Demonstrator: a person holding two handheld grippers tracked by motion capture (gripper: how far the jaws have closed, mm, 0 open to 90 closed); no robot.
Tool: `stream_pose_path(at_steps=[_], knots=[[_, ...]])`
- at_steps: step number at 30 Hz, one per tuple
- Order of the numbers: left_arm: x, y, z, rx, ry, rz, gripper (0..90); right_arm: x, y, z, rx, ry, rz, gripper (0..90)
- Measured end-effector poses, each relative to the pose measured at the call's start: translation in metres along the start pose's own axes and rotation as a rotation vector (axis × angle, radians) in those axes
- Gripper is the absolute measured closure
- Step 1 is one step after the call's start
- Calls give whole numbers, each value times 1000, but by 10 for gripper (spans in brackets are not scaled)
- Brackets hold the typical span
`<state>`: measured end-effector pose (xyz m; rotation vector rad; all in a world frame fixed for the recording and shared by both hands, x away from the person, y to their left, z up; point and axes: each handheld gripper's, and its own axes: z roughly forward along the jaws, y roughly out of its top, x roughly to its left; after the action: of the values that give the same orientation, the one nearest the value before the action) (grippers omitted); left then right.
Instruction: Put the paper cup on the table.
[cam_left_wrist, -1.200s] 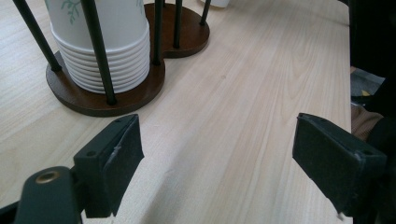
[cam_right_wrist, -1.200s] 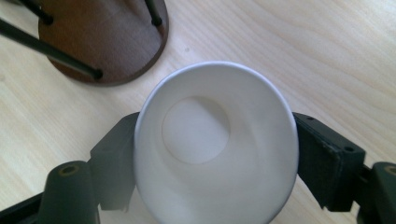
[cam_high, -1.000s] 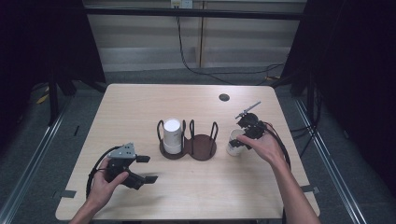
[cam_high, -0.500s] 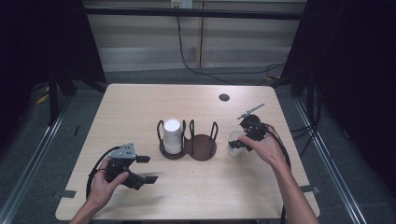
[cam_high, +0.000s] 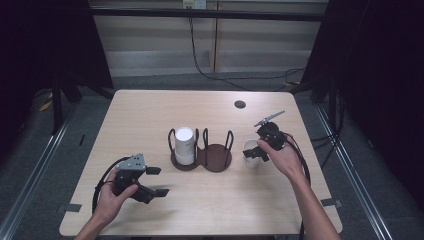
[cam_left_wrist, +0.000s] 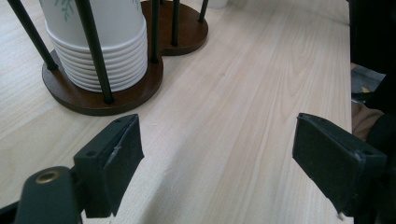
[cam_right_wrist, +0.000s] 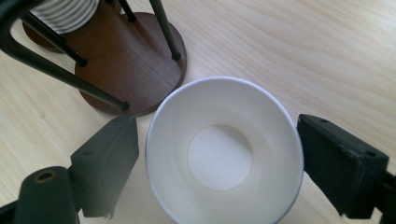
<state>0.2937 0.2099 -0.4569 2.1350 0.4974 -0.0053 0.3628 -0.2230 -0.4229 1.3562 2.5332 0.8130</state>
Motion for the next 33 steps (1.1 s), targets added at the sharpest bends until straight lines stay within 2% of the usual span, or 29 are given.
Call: stream_pose_path(at_steps=[3,4,6,11,18,21,28,29,31,33], knots=[[0,0,0,2,1,1,163,-1,0,-3,-23,-5,9,145],[0,0,0,1,-1,-2,162,-2,0,-5,-49,-11,16,145],[0,0,0,-2,-3,-3,162,-1,0,-8,-62,0,28,146],[-2,2,-1,-10,4,-8,163,3,-1,-12,-106,10,14,153],[-4,4,-5,1,29,2,163,19,-4,-23,-202,2,-6,164],[-3,2,-5,-7,31,-8,165,23,-8,-26,-245,16,-1,167],[-3,1,-6,-22,28,-13,165,30,-16,-29,-305,20,-6,168],[-4,0,-6,-19,27,-12,165,34,-19,-31,-327,22,0,168],[-4,0,-5,-25,27,-13,165,36,-20,-31,-335,27,0,168],[-5,-1,-5,-27,33,-22,165,43,-25,-33,-359,33,-2,168]])
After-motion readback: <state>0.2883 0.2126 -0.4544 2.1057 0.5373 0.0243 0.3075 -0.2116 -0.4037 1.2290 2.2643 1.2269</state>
